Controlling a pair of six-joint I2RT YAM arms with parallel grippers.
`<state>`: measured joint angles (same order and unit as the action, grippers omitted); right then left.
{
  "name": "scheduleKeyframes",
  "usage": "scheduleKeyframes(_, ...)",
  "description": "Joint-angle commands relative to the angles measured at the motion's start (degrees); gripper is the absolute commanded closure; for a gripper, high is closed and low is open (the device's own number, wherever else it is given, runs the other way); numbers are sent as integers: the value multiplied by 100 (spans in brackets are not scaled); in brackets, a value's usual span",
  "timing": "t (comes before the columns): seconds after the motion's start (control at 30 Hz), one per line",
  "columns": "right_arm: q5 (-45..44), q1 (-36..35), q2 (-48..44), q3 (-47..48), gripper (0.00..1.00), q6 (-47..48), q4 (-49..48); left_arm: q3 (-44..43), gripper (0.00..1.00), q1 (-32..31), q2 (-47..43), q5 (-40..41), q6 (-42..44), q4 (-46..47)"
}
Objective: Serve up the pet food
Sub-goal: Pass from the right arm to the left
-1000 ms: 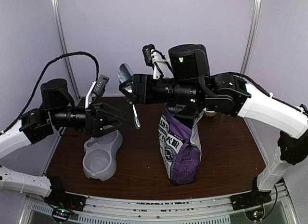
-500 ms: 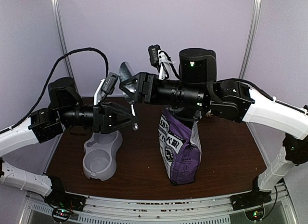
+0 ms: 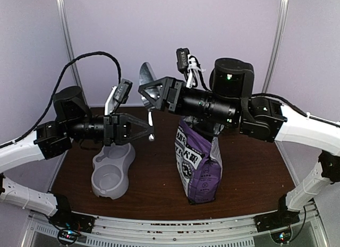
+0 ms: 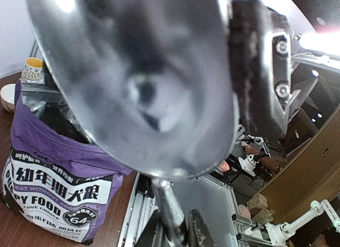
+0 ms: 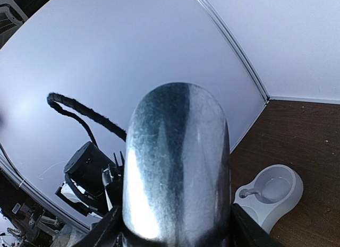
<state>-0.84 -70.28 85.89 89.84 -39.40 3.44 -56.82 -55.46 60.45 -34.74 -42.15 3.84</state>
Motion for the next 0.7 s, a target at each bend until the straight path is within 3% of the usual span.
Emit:
scheduleKeyframes(0.0,-7,-21,-223,-172,66,-40,-561,53,90,-17,-37,20,-76,419)
scheduleKeyframes(0.1,21,-26,-328,-402,64,-16,-794,71,100,-17,-54,40,-132,412)
scheduleKeyframes(0.27,-20,-26,-432,-582,58,61,-804,187,100,-16,-153,186,-175,407)
scheduleKeyframes(0.43,-69,-25,-401,-523,41,155,-571,211,100,-17,-190,282,-56,279)
scheduleKeyframes(0.67,-290,-23,-500,-481,21,313,-238,25,100,-15,-247,679,490,-643)
